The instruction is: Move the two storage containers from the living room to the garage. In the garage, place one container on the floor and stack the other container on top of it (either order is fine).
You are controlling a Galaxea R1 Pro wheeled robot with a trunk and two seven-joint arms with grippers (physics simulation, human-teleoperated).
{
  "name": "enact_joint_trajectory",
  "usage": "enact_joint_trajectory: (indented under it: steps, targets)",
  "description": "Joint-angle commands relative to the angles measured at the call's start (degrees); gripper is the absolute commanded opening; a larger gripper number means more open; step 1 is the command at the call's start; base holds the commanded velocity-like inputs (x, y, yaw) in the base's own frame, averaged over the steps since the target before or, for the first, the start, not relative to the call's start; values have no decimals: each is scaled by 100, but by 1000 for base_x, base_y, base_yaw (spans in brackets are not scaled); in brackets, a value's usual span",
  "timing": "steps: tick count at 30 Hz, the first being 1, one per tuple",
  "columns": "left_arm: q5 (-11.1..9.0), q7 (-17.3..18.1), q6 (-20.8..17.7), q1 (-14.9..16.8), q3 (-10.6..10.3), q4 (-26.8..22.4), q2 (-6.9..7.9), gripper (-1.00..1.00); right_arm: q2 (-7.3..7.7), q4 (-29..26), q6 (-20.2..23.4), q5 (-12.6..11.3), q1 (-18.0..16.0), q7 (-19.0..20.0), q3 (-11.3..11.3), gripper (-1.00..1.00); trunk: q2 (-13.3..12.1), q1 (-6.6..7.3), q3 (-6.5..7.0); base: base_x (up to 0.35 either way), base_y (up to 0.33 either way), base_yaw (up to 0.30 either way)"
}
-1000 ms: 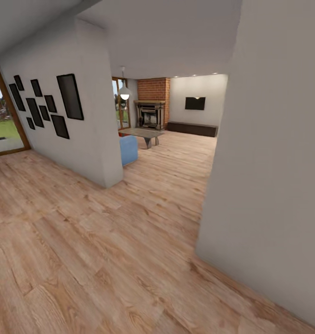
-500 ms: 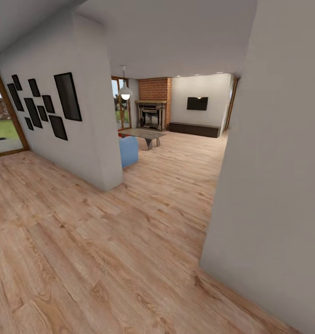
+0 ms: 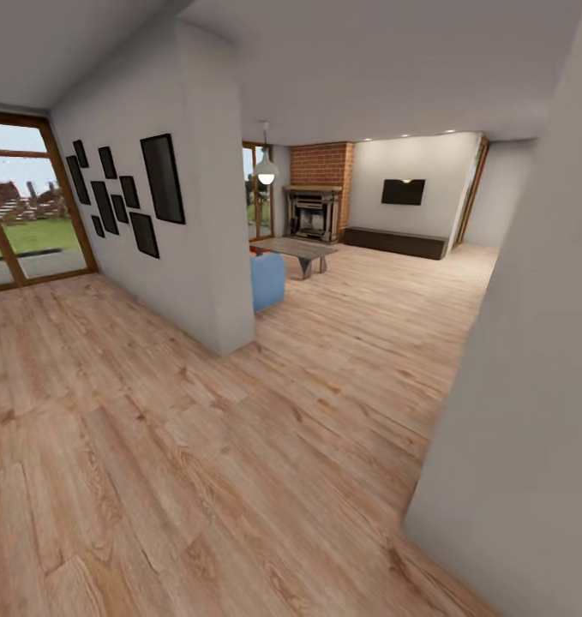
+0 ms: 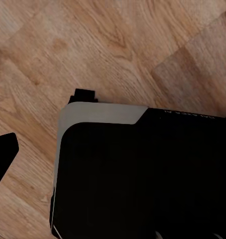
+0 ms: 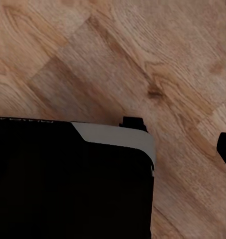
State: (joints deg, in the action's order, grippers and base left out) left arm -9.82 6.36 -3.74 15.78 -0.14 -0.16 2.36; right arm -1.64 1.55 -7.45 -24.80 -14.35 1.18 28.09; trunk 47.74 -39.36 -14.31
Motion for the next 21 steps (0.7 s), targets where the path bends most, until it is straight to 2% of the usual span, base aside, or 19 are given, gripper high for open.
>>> enact_joint_trajectory:
  steps: [1,21]
  targets:
    - [-56,23,-31,4,-4,-2,2,100,-3,15,-31,-60,-7,11,47,100,5,-4,-7,322,0,45]
    - [-56,23,-31,4,-4,-2,2,100,-7,17,-30,-19,-7,14,47,100,5,-4,-7,322,0,4]
